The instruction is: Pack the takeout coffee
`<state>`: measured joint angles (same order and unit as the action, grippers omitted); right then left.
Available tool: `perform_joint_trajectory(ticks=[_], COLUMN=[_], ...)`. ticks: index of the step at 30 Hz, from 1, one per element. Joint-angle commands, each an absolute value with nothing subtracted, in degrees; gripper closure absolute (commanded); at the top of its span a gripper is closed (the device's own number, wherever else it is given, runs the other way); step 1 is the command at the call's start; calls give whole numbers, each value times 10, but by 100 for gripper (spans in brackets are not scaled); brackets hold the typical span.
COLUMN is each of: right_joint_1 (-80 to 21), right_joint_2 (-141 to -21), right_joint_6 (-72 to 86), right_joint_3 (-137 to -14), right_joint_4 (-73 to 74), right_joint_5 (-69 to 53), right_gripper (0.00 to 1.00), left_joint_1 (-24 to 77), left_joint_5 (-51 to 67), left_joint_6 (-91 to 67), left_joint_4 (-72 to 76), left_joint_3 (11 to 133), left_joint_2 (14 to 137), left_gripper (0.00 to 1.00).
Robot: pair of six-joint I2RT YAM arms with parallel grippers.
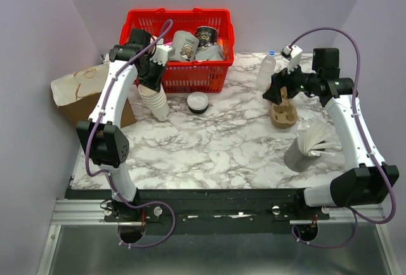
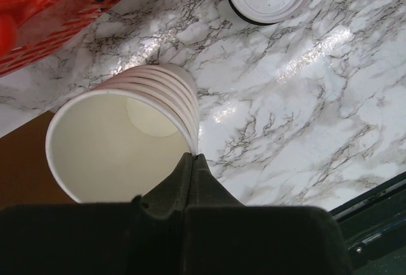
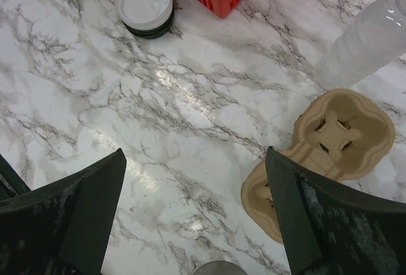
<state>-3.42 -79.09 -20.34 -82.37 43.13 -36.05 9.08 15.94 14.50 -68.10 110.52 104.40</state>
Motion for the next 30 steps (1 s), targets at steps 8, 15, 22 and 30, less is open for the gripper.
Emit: perform_joint_trajectory(ticks=[8,15,22,30], right_joint_1=[-36,-37,-36,-36], right_joint_2=[-811,-812,-805,-800], right_joint_6=[-185,-180,-180,-180], right_joint_3=[-835,-828,-817,-805], right_joint_4=[417,408,405,401], right_joint_5=[-380,-379,-373,-371], right_gripper=[0,0,0,0], left_joint_1=[112,155,172,164], left_joint_5=[59,-52,-50,-105], left_joint_6=[214,271,263,287], left_joint_4=[-705,-641,-686,-672], left_joint_3=[1144,1070,1120,1123], left_joint_2=[1034,993,1011,1005], left_gripper=[100,100,100,100])
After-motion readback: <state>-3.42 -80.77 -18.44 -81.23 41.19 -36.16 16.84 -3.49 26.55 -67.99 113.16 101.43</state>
